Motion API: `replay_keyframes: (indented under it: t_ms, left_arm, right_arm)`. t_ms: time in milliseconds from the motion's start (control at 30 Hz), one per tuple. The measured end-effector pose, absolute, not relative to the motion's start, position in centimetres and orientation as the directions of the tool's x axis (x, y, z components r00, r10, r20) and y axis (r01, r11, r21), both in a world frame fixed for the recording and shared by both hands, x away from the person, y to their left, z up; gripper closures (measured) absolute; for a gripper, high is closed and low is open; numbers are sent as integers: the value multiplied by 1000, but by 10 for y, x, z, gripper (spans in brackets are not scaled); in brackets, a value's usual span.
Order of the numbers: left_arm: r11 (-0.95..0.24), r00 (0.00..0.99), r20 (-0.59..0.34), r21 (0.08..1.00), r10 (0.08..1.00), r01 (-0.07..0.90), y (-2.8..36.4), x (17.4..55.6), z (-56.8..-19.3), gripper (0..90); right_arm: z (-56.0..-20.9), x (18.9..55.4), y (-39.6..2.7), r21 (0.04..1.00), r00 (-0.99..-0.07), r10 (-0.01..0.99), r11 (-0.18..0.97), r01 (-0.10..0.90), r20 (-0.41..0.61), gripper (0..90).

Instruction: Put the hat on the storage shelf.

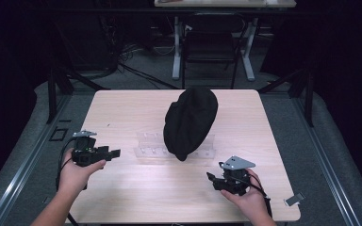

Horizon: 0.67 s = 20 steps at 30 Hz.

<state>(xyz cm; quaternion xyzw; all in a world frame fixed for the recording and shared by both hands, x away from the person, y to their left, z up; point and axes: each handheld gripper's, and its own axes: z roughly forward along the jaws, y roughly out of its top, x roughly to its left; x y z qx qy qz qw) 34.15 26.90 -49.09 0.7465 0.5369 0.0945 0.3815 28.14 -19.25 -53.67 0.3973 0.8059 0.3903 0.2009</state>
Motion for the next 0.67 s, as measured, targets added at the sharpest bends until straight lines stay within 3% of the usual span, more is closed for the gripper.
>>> replay_keyframes:
  t_ms: [267,500,667]
  left_arm:
    - [-105,376,-235,712,896,695,278,327,-515,398]
    - [-29,336,-271,740,902,672,284,311,-540,399]
    - [-50,335,-221,765,916,642,286,303,-550,399]
  right_arm:
    - [-544,281,-199,796,-588,809,352,492,6,391]
    - [-544,281,-202,812,-576,817,358,462,-33,381]
    - [-542,283,-206,843,-567,822,345,414,-58,373]
